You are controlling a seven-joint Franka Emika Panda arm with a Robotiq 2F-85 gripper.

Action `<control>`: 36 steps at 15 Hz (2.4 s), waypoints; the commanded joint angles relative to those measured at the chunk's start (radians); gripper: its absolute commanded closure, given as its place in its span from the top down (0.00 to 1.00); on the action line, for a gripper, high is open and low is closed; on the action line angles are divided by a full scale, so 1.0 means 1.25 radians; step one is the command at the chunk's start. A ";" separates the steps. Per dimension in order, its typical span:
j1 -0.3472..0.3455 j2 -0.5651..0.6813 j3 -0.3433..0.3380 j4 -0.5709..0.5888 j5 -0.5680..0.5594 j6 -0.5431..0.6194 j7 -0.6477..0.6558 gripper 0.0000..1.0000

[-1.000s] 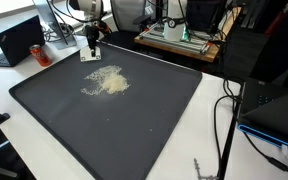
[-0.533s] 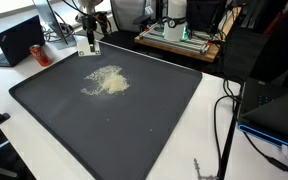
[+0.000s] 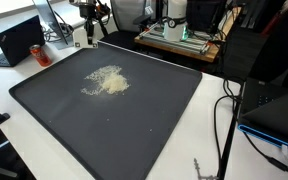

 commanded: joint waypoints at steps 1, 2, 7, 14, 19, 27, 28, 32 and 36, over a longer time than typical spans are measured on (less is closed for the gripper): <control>0.057 -0.095 0.024 -0.097 -0.108 0.155 0.026 0.01; 0.070 -0.109 0.035 -0.116 -0.142 0.198 0.035 0.01; 0.143 -0.144 0.043 -0.198 -0.392 0.333 0.134 0.01; 0.122 -0.130 0.071 -0.197 -0.683 0.298 0.229 0.04; 0.126 -0.163 0.071 -0.197 -0.721 0.261 0.232 0.01; 0.194 -0.182 0.134 -0.258 -0.737 0.275 0.132 0.01; 0.200 -0.176 0.143 -0.259 -0.750 0.279 0.141 0.01; 0.217 -0.139 0.176 -0.234 -0.804 0.261 0.184 0.01; 0.204 -0.091 0.216 -0.184 -0.828 0.204 0.251 0.01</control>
